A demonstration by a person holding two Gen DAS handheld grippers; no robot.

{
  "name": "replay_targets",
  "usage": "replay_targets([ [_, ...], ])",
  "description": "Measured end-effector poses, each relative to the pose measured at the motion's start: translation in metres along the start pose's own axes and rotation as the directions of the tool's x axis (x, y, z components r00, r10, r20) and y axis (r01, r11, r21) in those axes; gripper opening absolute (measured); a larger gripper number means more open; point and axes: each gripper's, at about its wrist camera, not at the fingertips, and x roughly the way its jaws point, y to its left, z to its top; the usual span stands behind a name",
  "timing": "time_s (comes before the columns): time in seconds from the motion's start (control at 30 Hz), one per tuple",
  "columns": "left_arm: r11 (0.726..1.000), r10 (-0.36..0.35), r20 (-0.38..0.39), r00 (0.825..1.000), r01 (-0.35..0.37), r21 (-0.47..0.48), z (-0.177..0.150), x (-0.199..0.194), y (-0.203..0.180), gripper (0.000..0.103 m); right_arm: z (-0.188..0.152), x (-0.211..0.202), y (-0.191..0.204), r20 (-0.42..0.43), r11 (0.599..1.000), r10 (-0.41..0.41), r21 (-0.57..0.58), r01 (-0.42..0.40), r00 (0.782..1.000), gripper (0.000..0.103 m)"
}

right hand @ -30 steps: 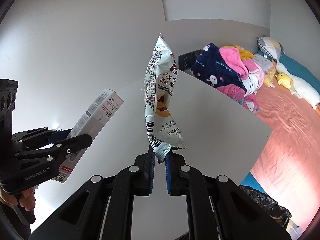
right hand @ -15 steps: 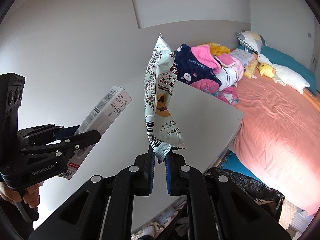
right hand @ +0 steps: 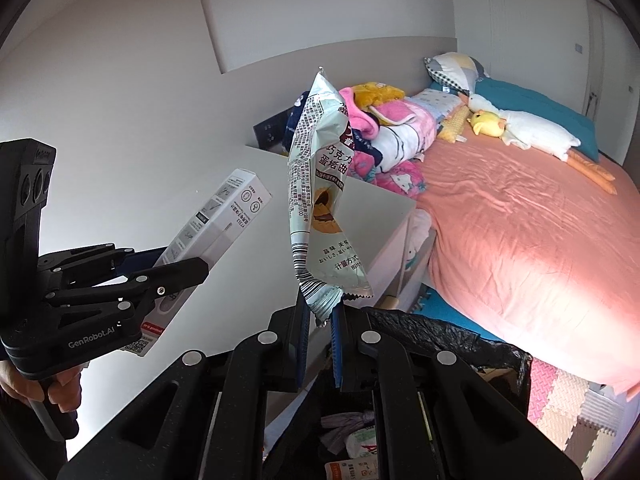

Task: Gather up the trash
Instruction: 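Carry the box with the left tool while the right tool carries the silver wrapper over the bag, then open the left tool over the trash bag while the right tool releases the silver wrapper into it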

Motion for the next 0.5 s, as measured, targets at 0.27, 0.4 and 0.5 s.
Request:
replay_targets([
  [0.27, 0.996, -0.055, -0.018, 0.998, 0.056, 0.065, 0.003, 0.011, -0.038, 0.029, -0.013, -0.022, -0.031, 0.017, 0.997, -0.063, 0.046, 0.062, 0.998, 0.011],
  [0.4, 0.992, -0.081, -0.032, 0.996, 0.084, 0.094, 0.005, 0.017, -0.055, 0.029, -0.019, -0.033, -0.046, 0.021, 0.992, -0.107, 0.063, 0.106, 0.994, 0.011],
  [0.5, 0.988, -0.106, -0.043, 0.993, 0.11, 0.111, 0.006, 0.02, -0.067, 0.029, -0.023, -0.04, -0.057, 0.022, 0.988, -0.136, 0.073, 0.134, 0.99, 0.011],
])
